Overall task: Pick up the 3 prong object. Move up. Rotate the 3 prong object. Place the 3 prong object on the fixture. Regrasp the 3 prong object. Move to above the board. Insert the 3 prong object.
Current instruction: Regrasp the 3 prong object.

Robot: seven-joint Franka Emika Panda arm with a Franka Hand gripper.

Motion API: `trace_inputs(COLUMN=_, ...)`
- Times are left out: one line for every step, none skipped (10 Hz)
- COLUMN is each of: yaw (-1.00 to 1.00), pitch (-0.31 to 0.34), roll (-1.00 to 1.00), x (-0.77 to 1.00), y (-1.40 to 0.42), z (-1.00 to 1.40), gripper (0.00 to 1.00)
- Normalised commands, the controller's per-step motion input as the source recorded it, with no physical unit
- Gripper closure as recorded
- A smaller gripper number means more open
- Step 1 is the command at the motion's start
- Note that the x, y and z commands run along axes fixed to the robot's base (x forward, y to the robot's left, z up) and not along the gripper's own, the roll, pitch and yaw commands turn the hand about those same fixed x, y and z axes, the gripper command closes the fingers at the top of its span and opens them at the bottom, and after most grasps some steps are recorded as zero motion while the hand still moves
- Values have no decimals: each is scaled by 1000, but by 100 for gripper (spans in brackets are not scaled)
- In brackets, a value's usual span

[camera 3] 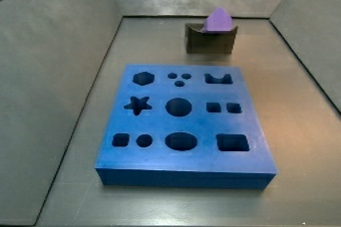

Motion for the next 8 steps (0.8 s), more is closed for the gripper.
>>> trace_inputs(yaw=291, pitch=253, roll=925, x=433, y=-67, z=-27, gripper=0)
trace_inputs(yaw=300, pitch=227, roll=825, x=466, y=-71, z=-25, gripper=0)
trace_inputs(yaw=311, pitch=169, roll=627, x=546, y=-73, z=-26, gripper=0)
trace_inputs(yaw=310, pitch=126, roll=482, x=606, y=-77, z=-25, gripper=0)
trace_inputs(yaw=301, pitch=88, roll=340, x=663, y=-77, z=-28, gripper=0)
trace_inputs(yaw=282, pitch=51, roll=241, x=711, y=-64, z=-18, gripper=0)
trace_inputs(yaw=249, pitch=6, roll=184, x=739, y=-61, z=-14, gripper=0)
trace_inputs(yaw=220, pitch=-11, roll=174, x=743, y=-68, z=-19, gripper=0)
